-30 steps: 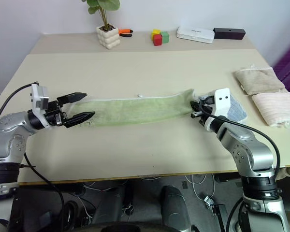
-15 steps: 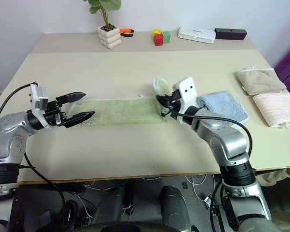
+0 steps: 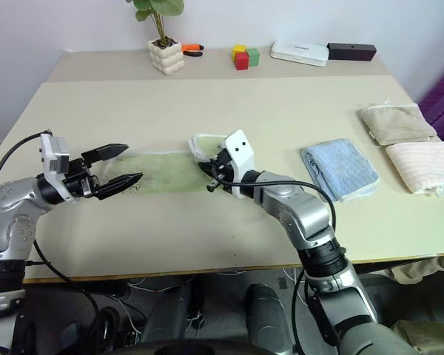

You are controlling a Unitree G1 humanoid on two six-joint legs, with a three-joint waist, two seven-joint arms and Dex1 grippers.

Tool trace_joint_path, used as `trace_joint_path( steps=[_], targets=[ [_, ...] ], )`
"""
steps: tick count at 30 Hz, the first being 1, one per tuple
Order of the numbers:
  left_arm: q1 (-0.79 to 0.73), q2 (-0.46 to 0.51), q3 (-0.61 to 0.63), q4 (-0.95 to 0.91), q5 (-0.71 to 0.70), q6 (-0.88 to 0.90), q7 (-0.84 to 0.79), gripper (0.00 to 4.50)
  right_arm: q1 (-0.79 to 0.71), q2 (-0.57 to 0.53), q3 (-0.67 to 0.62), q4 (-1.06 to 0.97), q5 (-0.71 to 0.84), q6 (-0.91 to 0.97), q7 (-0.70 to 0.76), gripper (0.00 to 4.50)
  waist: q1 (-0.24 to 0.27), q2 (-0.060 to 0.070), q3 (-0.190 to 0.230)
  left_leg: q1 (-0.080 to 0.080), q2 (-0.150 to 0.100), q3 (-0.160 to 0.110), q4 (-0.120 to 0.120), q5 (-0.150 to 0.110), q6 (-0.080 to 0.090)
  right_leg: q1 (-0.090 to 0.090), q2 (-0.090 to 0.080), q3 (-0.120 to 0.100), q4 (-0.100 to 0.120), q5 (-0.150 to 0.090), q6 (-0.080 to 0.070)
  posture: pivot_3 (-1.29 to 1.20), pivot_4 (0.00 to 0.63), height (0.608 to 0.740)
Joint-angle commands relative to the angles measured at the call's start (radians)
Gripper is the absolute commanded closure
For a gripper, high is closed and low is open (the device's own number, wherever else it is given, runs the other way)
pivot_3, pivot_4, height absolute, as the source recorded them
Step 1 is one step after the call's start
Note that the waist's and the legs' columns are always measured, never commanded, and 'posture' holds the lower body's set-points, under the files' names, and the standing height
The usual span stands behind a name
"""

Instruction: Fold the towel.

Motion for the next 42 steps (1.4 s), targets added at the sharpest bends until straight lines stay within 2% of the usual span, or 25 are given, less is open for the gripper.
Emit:
trace_joint_path(
  steps=[1,13,16,23,25,32,35,36,38,40,42],
  targets=[
    [0.013,0.016,0.033,-0.049,-0.022,0.005,0.009,0.0,-0.024,0.022,0.027,0.008,-0.05,0.0,-0.008,4.44,-0.001,0.0,0.0,0.0,0.0,0.0,0.0,0.0,0.0,0.0,0.0,0.0,0.0,0.0,0.0,0.0,0.15,0.74],
    [0.018,0.019,0.036,-0.056,-0.021,0.008,0.019,0.0,-0.026,0.069,0.051,0.082,-0.136,-0.055,0.047,4.44,-0.002,0.0,0.0,0.0,0.0,0.0,0.0,0.0,0.0,0.0,0.0,0.0,0.0,0.0,0.0,0.0,0.15,0.74],
    [0.017,0.019,0.035,-0.054,-0.02,0.006,0.019,0.0,-0.026,0.076,0.061,0.098,-0.147,-0.061,0.075,3.54,-0.002,0.0,0.0,0.0,0.0,0.0,0.0,0.0,0.0,0.0,0.0,0.0,0.0,0.0,0.0,0.0,0.15,0.74],
    [0.006,0.017,0.031,-0.043,-0.021,0.008,0.019,0.0,-0.017,0.06,0.053,0.064,-0.144,-0.046,0.127,0.09,-0.001,0.0,0.0,0.0,0.0,0.0,0.0,0.0,0.0,0.0,0.0,0.0,0.0,0.0,0.0,0.0,0.15,0.74],
    [0.001,0.018,0.03,-0.036,-0.017,0.004,0.019,0.0,-0.028,0.046,0.026,0.047,-0.131,-0.032,0.141,0.03,-0.001,0.0,0.0,0.0,0.0,0.0,0.0,0.0,0.0,0.0,0.0,0.0,0.0,0.0,0.0,0.0,0.15,0.74],
    [-0.019,0.007,0.02,-0.024,-0.012,0.0,0.02,0.0,-0.153,0.11,-0.192,0.11,-0.037,-0.054,0.077,0.03,-0.002,0.0,0.0,0.0,0.0,0.0,0.0,0.0,-0.001,-0.001,0.0,0.0,0.0,0.0,0.0,0.0,0.15,0.74],
    [-0.029,0.004,0.016,-0.02,-0.01,-0.001,0.022,0.0,-0.178,0.137,-0.229,0.19,-0.068,-0.109,0.028,0.87,-0.001,0.0,0.0,0.0,0.0,0.002,-0.001,0.0,-0.001,0.0,0.0,0.0,0.0,0.0,0.0,0.0,0.15,0.74],
    [-0.027,0.002,0.015,-0.024,-0.011,0.001,0.024,0.0,-0.179,0.124,-0.187,0.228,-0.124,-0.152,0.027,1.31,-0.002,0.0,0.0,0.0,0.0,0.002,-0.001,0.0,-0.001,0.0,0.0,0.0,0.0,0.0,0.0,0.0,0.15,0.74],
    [-0.022,0.0,0.014,-0.033,-0.012,0.004,0.029,0.0,-0.177,0.119,-0.133,0.288,-0.189,-0.217,0.032,2.29,-0.003,0.0,0.0,0.0,0.0,0.003,-0.001,0.0,-0.001,0.0,0.0,0.0,0.0,0.0,0.0,0.0,0.15,0.74],
    [-0.017,0.001,0.017,-0.039,-0.015,0.008,0.033,0.0,-0.177,0.146,-0.142,0.333,-0.18,-0.244,0.037,3.39,-0.006,0.0,0.0,0.0,0.0,0.003,-0.001,0.001,-0.001,-0.001,0.0,0.0,0.0,0.0,0.0,0.0,0.15,0.74],
    [-0.009,0.002,0.021,-0.052,-0.019,0.013,0.04,0.0,-0.166,0.146,-0.111,0.4,-0.234,-0.323,0.035,4.46,-0.007,0.0,0.0,0.0,0.0,0.003,-0.002,0.001,-0.002,-0.001,0.001,0.0,0.0,0.0,0.0,0.0,0.15,0.74]
  ],
)
